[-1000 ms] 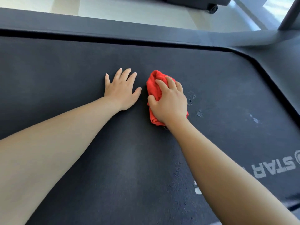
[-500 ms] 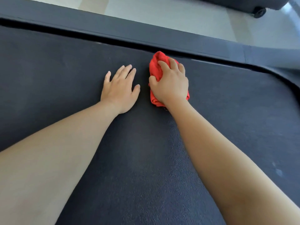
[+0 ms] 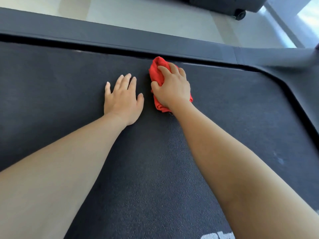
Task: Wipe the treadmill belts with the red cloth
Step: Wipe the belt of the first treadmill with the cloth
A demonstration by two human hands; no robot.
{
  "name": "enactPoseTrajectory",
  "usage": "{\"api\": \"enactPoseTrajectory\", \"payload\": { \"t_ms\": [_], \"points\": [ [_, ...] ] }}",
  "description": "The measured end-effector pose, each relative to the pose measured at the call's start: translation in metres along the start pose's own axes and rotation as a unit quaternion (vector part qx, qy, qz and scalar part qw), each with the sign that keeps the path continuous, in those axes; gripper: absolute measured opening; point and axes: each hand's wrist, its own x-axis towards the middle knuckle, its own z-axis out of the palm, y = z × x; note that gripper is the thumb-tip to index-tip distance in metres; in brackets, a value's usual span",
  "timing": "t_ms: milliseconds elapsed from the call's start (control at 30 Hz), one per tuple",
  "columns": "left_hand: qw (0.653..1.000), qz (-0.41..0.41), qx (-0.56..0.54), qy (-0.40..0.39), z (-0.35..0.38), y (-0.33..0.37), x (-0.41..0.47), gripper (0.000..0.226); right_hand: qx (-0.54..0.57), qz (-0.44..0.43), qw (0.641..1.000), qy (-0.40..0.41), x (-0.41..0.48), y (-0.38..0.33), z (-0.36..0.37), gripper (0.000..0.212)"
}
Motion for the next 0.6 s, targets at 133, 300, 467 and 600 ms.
{"api": "enactPoseTrajectory", "payload": {
  "t_ms": [133,300,467,600],
  "points": [
    [1.0,0.004,0.0,0.013,0.002,-0.001,0.001,0.057,0.001,-0.011,1.0,-0.004,0.005,0.001,0.0,0.055],
    [0.999,0.008,-0.005,0.04,0.004,-0.002,0.0,0.055,0.014,-0.042,0.999,-0.013,-0.037,0.01,-0.011,0.051],
    [1.0,-0.011,-0.005,0.022,0.007,0.022,-0.028,0.059,0.014,-0.062,0.998,0.005,-0.112,0.05,-0.025,0.053],
    [0.999,0.052,-0.005,0.011,0.013,0.053,-0.057,0.058,0.028,-0.063,0.998,0.005,-0.109,0.078,-0.034,0.054]
  ]
}}
